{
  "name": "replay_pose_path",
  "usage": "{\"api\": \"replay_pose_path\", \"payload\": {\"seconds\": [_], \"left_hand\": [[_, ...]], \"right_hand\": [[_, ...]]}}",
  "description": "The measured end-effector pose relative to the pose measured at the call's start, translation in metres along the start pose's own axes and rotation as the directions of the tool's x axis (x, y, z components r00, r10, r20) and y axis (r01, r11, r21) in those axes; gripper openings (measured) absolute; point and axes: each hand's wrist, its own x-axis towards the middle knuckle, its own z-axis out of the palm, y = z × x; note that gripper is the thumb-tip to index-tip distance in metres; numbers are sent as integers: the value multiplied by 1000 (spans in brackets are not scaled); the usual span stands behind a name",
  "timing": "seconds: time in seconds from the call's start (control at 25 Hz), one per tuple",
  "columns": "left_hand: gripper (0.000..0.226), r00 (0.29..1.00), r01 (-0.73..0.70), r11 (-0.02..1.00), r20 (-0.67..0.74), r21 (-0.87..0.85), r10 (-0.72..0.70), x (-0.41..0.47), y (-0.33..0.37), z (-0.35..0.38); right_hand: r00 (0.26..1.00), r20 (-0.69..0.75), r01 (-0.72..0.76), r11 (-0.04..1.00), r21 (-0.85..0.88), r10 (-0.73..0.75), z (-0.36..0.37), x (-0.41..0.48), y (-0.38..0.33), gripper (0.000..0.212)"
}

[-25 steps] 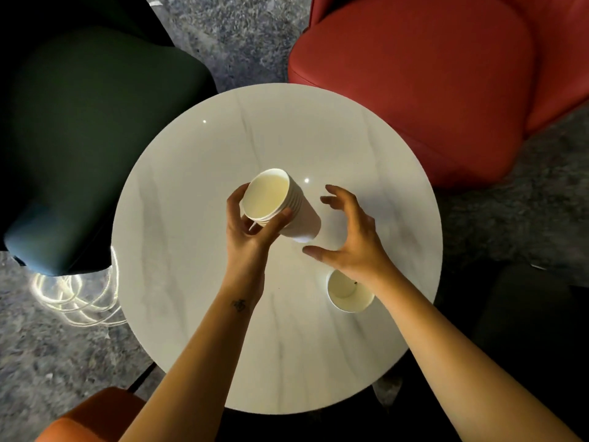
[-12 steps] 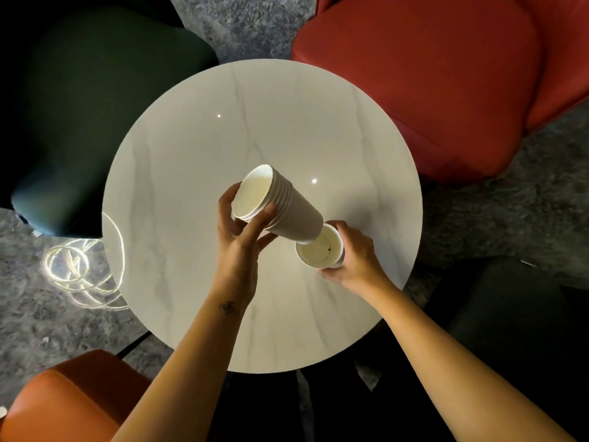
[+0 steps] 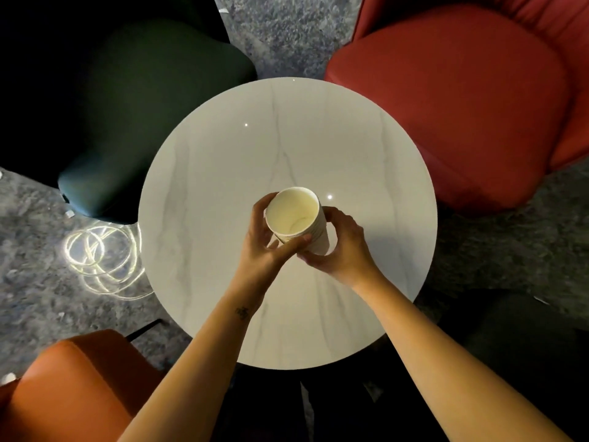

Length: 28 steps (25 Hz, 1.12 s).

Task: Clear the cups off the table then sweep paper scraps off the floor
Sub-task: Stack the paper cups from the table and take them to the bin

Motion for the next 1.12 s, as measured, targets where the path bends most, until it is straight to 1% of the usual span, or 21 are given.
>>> {"api": "replay_pose_path", "payload": {"seconds": [0.08, 0.16, 0.28, 0.36, 0.44, 0.52, 0.64, 0.76, 0.8, 0.88, 0.96, 1.04, 1.12], "left_hand": [[70, 999, -14, 1000, -33, -10, 14, -4, 5, -6], [71, 997, -42, 999, -58, 19, 43, -7, 17, -21], [83, 991, -84, 991, -95, 101, 94, -19, 39, -55], [84, 970, -126, 982, -190, 141, 151, -29, 56, -83], [75, 930, -152, 978, -314, 145, 191, -43, 72, -116], [72, 859, -176, 980, -471, 95, 200, -63, 87, -160], [60, 699, -252, 966, -679, 60, 224, -98, 100, -239], [62, 543, -287, 955, -810, 69, 222, -133, 115, -319], [61, 497, -300, 950, -837, 82, 229, -144, 121, -348], [55, 430, -318, 941, -867, 113, 250, -160, 137, -405], [55, 386, -334, 929, -877, 157, 287, -172, 155, -461], [53, 362, -353, 917, -876, 187, 318, -180, 171, -508], [55, 311, -364, 906, -888, 216, 337, -188, 191, -561]], "right_hand": [[999, 45, 16, 998, 56, -18, 4, 4, -15, 66], [994, 105, 27, 993, 115, -39, 8, 10, -33, 63], [971, 214, 64, 976, 210, -110, 20, 21, -74, 60], [939, 288, 117, 963, 243, -187, 33, 29, -106, 64], [889, 365, 199, 952, 231, -275, 52, 38, -137, 70], [843, 420, 266, 940, 215, -335, 77, 48, -172, 69], [797, 417, 365, 898, 245, -437, 118, 61, -230, 53], [762, 389, 421, 853, 309, -517, 160, 71, -290, 43], [751, 383, 442, 840, 314, -538, 177, 74, -313, 41], [732, 378, 476, 823, 311, -567, 215, 83, -360, 36], [717, 367, 501, 804, 319, -593, 254, 92, -411, 33], [698, 356, 528, 782, 331, -621, 290, 101, -460, 29], [663, 341, 567, 744, 353, -667, 329, 108, -517, 26]]}}
